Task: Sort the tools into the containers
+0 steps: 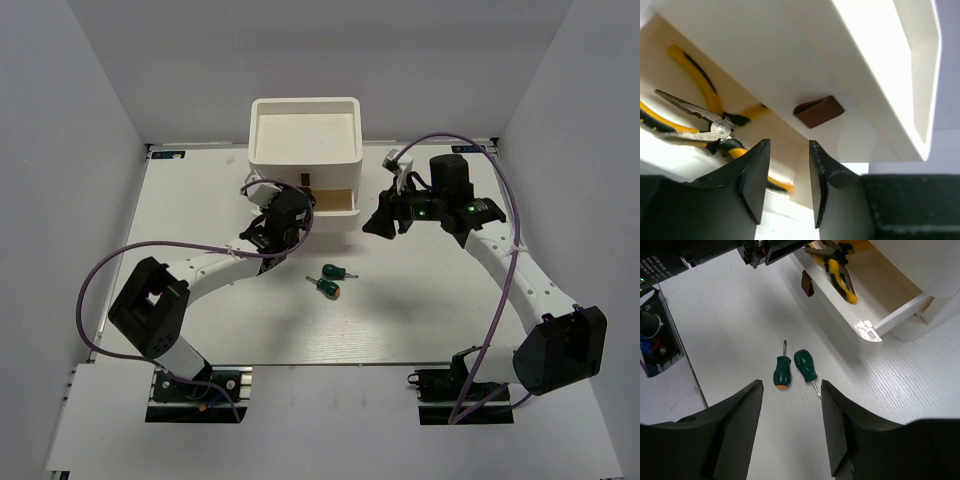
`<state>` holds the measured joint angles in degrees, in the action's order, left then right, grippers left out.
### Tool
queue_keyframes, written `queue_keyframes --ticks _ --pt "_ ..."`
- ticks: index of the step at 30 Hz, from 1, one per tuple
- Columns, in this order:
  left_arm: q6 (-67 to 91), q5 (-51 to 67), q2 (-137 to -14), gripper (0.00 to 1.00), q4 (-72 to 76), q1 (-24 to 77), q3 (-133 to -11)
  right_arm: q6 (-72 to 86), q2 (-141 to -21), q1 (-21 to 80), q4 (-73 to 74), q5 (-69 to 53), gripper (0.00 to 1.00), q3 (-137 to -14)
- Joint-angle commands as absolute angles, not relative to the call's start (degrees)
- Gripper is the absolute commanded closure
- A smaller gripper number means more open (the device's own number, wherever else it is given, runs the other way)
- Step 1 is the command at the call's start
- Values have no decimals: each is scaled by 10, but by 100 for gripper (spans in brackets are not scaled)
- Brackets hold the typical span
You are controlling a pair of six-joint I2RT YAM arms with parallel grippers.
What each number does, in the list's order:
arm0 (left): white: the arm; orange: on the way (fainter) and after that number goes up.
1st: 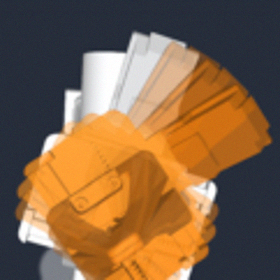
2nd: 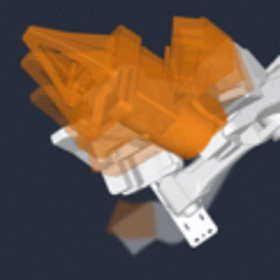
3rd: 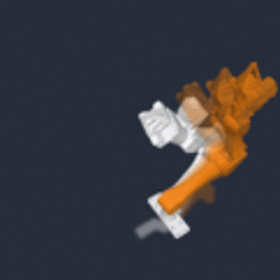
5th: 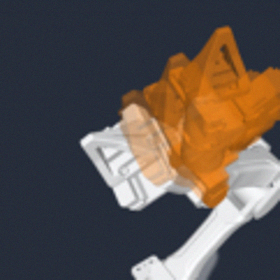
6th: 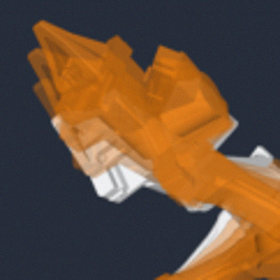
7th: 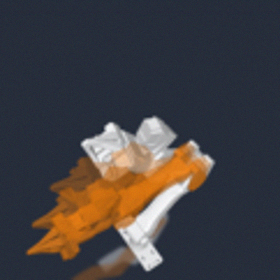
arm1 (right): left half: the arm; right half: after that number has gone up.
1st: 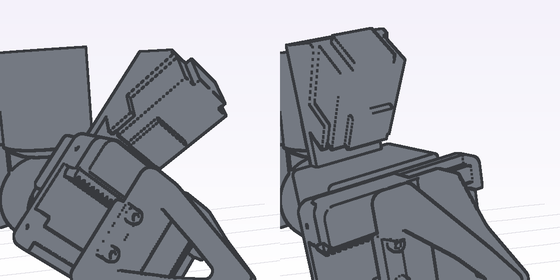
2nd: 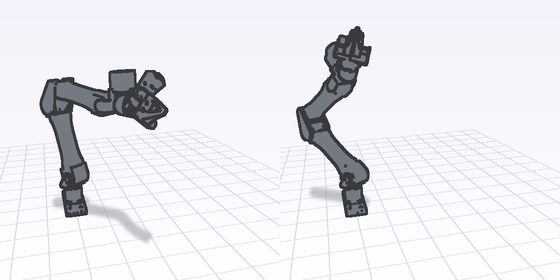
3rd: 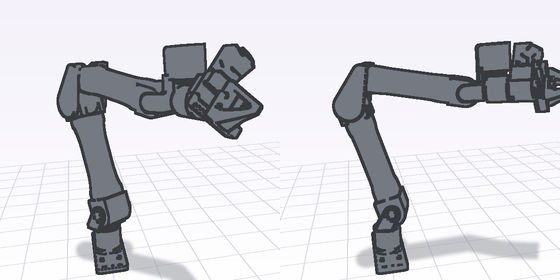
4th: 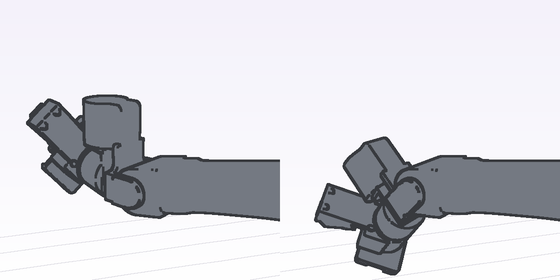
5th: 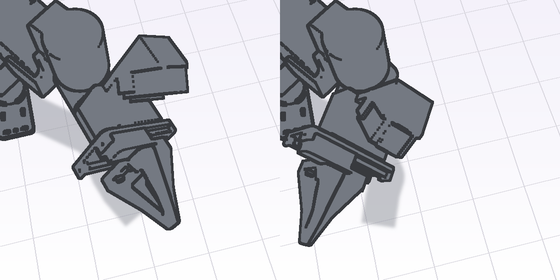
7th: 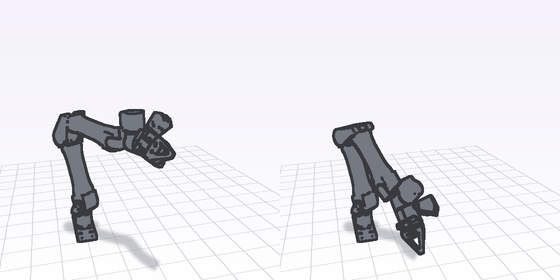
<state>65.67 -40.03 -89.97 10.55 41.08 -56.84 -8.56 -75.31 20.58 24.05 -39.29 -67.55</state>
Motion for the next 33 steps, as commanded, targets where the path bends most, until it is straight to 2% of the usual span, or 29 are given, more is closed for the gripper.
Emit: queue_keyframes --ticks 1,6,8,9,10,11,13,14,15,16,18,20,21,22,23,24,26,27,33 --pt "663 -404 -897 53 105 410 -595 -82 -732 200 224 -406 44 -666" --pt "668 -399 -897 51 105 410 -595 -81 -730 199 222 -407 44 -664" --pt "668 -394 -892 57 105 410 -595 -81 -730 200 222 -408 44 -664" --pt "659 -385 -886 67 111 410 -595 -83 -730 200 221 -410 44 -664" --pt "646 -380 -877 67 111 410 -603 -83 -730 200 221 -412 44 -664" --pt "623 -371 -871 83 111 410 -609 -84 -729 199 223 -417 44 -664" --pt "521 -323 -852 95 92 410 -635 -111 -732 201 230 -424 44 -663" --pt "492 -303 -845 99 70 410 -648 -123 -734 203 254 -441 50 -661" --pt "462 -259 -836 99 46 410 -666 -188 -733 207 262 -447 54 -655" --pt "394 -232 -825 99 -5 410 -671 -212 -734 208 268 -460 67 -635" --pt "328 -175 -787 89 -57 410 -671 -295 -738 217 266 -457 84 -598" --pt "252 -168 -756 71 -131 410 -657 -349 -760 220 268 -437 96 -585" --pt "245 -170 -718 49 -156 410 -628 -386 -766 224 272 -429 96 -578" --pt "245 -177 -697 39 -207 410 -612 -413 -772 234 269 -420 96 -572" --pt "253 -202 -678 32 -233 410 -582 -415 -785 239 256 -411 88 -568" --pt "265 -217 -639 21 -258 410 -571 -413 -788 251 204 -376 88 -558" --pt "305 -241 -600 16 -313 410 -535 -407 -813 278 171 -329 86 -559" --pt "316 -241 -579 9 -322 410 -521 -400 -822 286 125 -319 86 -563" --pt "386 -193 -491 9 -339 410 -433 -374 -910 359 23 -191 89 -614"
